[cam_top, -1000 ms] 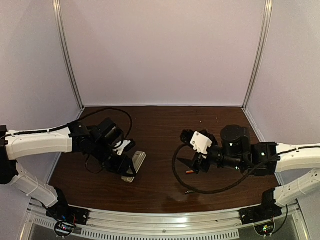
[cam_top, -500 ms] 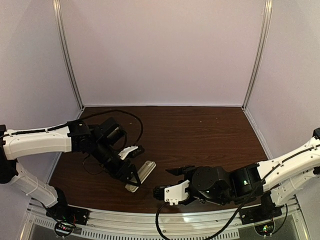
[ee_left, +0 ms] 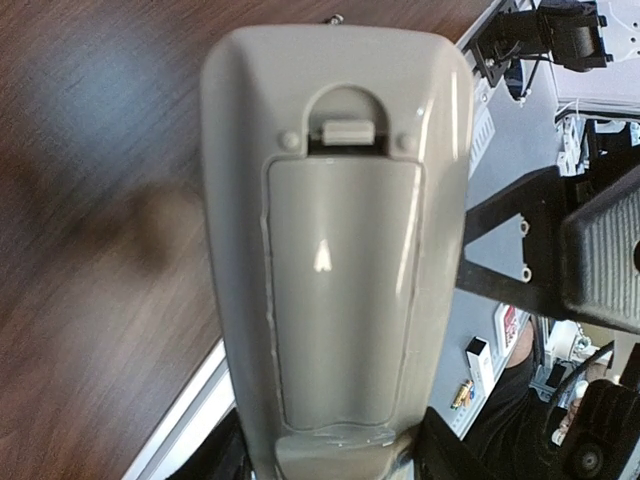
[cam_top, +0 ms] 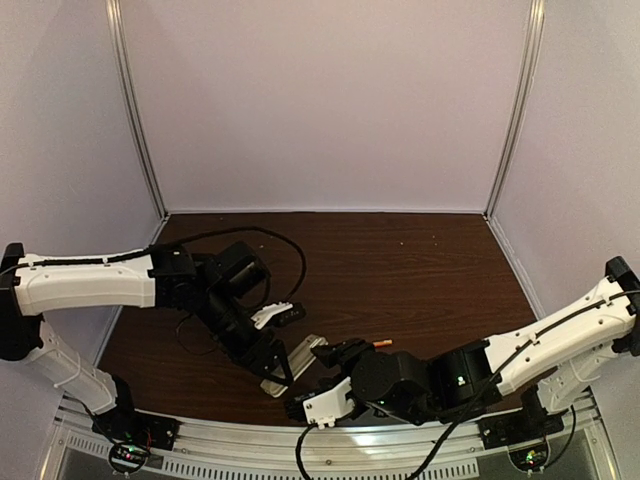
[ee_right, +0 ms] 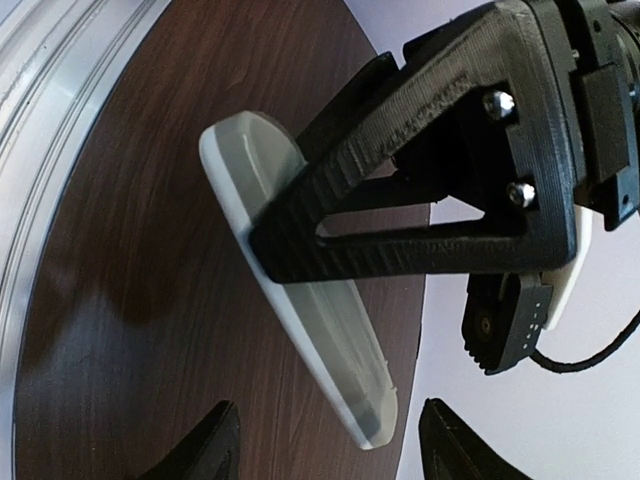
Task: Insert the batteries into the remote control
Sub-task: Pass from the left arm to the right, then pass from the right arm to the left, then pass from the left arm to the right
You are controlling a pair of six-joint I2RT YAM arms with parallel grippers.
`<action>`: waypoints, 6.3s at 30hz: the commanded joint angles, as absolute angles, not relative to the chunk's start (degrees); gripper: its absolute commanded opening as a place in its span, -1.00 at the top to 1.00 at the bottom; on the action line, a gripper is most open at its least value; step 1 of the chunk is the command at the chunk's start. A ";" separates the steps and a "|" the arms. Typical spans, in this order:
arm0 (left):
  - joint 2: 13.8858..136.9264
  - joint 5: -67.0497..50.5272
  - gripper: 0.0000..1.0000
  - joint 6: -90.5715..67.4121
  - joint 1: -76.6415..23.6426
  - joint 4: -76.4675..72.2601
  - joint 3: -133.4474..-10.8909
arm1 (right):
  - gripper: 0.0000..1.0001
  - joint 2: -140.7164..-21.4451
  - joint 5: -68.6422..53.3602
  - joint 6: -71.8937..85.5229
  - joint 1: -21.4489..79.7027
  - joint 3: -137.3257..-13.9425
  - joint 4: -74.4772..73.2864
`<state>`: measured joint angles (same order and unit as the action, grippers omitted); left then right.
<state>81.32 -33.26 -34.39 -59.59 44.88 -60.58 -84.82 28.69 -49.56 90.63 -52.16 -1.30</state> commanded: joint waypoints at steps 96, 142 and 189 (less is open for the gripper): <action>81.41 10.44 -0.38 -17.79 -64.47 10.47 -71.07 | 0.96 -74.97 5.13 52.17 57.03 -56.67 8.91; 76.59 -37.83 0.62 -14.47 -51.58 32.24 -74.89 | -0.82 -56.90 -6.89 0.16 58.36 -54.32 0.75; 80.48 -77.50 0.61 -12.03 -58.52 39.95 -71.68 | 0.67 -76.70 -12.18 -27.38 82.38 -87.02 -42.76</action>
